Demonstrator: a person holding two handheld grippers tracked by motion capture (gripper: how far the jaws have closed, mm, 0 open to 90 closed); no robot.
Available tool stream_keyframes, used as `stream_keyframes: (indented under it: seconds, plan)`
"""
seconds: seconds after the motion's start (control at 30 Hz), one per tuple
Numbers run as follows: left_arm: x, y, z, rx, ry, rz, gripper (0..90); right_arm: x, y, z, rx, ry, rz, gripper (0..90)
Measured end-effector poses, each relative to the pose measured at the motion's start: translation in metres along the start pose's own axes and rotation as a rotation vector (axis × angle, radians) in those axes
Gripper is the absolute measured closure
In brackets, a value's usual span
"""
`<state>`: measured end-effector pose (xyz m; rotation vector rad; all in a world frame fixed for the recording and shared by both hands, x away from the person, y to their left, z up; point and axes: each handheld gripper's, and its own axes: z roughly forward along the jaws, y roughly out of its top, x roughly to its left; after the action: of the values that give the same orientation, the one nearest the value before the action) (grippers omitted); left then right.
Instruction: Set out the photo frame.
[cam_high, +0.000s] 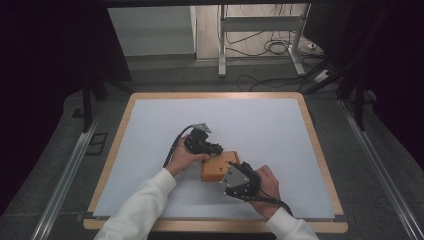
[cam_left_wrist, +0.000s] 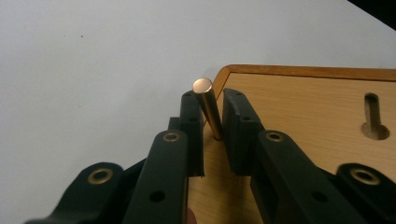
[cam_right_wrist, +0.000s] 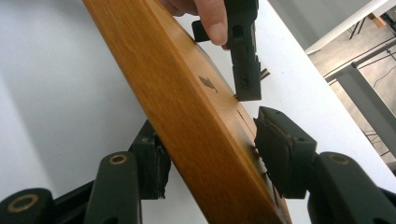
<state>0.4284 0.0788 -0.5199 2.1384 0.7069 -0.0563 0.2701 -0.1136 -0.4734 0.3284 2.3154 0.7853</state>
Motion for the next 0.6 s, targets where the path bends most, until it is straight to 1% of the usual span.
stream_keyframes:
  seconds: [0.07,0.13,0.17,0.23,0.3,0.33,0.37,0.4,0.47,0.53,0.57,0.6]
  plan:
    - [-0.001,0.0,0.0,-0.006,0.004,-0.005,78.3,-0.001,-0.001,0.0,0.0,0.003,0.002,47.2]
    - [-0.002,0.0,0.0,-0.007,0.015,0.009,77.1,-0.002,-0.001,-0.001,-0.004,0.001,0.007,47.5]
    - [-0.003,0.001,0.0,-0.006,0.029,0.023,76.1,-0.003,-0.001,-0.001,-0.006,-0.002,0.008,47.8]
    - [-0.005,0.002,-0.002,-0.025,0.047,0.03,72.3,-0.007,-0.002,-0.002,-0.012,-0.006,0.022,48.3]
    - [-0.006,0.002,-0.005,-0.042,0.061,0.032,67.2,-0.01,-0.003,-0.003,-0.018,0.001,0.043,48.3]
    - [-0.005,0.003,-0.007,-0.041,0.064,0.04,64.2,-0.012,-0.003,-0.003,-0.022,0.005,0.053,48.4]
    - [-0.005,0.003,-0.009,-0.051,0.071,0.037,61.9,-0.013,-0.003,-0.003,-0.024,0.006,0.063,49.1]
    - [-0.004,0.003,-0.011,-0.045,0.088,0.047,59.2,-0.014,-0.004,-0.004,-0.026,0.004,0.066,49.6]
    - [-0.004,0.002,-0.015,-0.054,0.107,0.038,52.3,-0.016,-0.004,-0.004,-0.03,0.007,0.075,50.0]
    - [-0.003,0.001,-0.022,-0.072,0.112,0.03,49.6,-0.017,-0.003,-0.003,-0.032,0.011,0.075,50.3]
    - [-0.003,0.0,-0.026,-0.078,0.119,0.025,47.8,-0.018,-0.003,-0.003,-0.033,0.011,0.072,50.4]
    - [-0.002,-0.001,-0.03,-0.079,0.133,0.03,45.8,-0.018,-0.003,-0.003,-0.03,0.012,0.072,50.6]
